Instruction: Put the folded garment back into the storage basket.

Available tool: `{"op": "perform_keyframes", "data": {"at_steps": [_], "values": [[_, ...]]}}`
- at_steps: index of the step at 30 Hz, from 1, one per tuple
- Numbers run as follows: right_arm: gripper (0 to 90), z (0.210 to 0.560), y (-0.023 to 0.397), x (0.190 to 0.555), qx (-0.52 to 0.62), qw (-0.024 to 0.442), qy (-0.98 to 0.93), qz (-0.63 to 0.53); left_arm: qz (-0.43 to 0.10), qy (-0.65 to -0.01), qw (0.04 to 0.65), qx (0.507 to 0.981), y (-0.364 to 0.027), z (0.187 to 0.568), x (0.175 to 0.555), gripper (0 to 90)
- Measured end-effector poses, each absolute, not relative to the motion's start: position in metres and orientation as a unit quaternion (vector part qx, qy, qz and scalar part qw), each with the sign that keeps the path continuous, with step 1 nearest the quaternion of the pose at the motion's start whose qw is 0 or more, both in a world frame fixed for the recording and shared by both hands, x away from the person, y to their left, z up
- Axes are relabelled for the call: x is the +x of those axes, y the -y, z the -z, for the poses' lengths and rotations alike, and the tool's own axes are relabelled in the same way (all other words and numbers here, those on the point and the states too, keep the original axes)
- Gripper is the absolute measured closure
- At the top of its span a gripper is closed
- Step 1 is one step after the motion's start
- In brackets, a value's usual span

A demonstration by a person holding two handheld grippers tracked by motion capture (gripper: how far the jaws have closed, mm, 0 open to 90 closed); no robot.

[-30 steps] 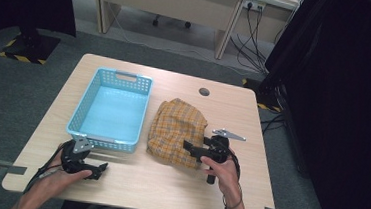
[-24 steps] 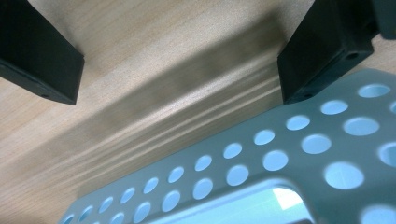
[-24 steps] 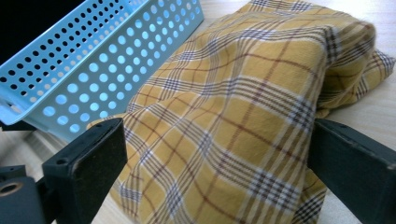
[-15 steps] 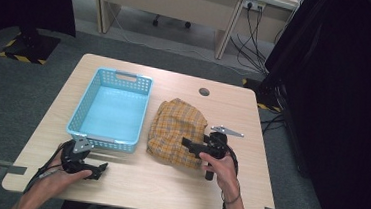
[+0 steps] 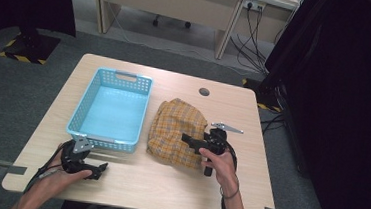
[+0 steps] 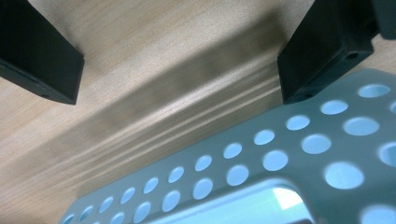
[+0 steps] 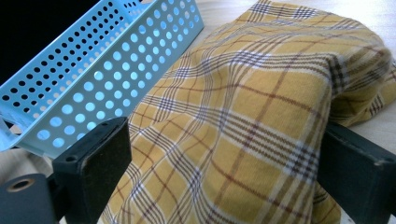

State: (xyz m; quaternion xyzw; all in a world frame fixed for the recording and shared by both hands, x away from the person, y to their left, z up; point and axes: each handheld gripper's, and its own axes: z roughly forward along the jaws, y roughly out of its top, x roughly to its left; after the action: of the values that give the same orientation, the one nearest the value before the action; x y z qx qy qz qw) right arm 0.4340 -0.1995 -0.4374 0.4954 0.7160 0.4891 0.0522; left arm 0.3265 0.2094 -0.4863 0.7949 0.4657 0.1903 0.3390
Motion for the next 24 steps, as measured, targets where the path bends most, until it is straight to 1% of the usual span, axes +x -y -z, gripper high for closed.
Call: {"op": "perform_keyframes", "data": {"at_steps": [6, 13, 20, 24], "values": [[11.9, 0.439, 0.195, 0.440, 0.497, 0.045, -0.715, -0.490, -0.190, -0.466, 0.339, 0.795, -0.209, 0.486, 0.326, 0.0], [20.4, 0.444, 0.191, 0.454, 0.500, 0.033, -0.714, -0.489, -0.190, -0.466, 0.339, 0.795, -0.209, 0.486, 0.326, 0.0], [31.5, 0.450, 0.193, 0.466, 0.511, 0.016, -0.706, -0.491, -0.190, -0.466, 0.339, 0.795, -0.209, 0.486, 0.326, 0.0], [42.5, 0.454, 0.190, 0.471, 0.510, -0.001, -0.707, -0.490, -0.190, -0.466, 0.339, 0.795, -0.209, 0.486, 0.326, 0.0]]}}
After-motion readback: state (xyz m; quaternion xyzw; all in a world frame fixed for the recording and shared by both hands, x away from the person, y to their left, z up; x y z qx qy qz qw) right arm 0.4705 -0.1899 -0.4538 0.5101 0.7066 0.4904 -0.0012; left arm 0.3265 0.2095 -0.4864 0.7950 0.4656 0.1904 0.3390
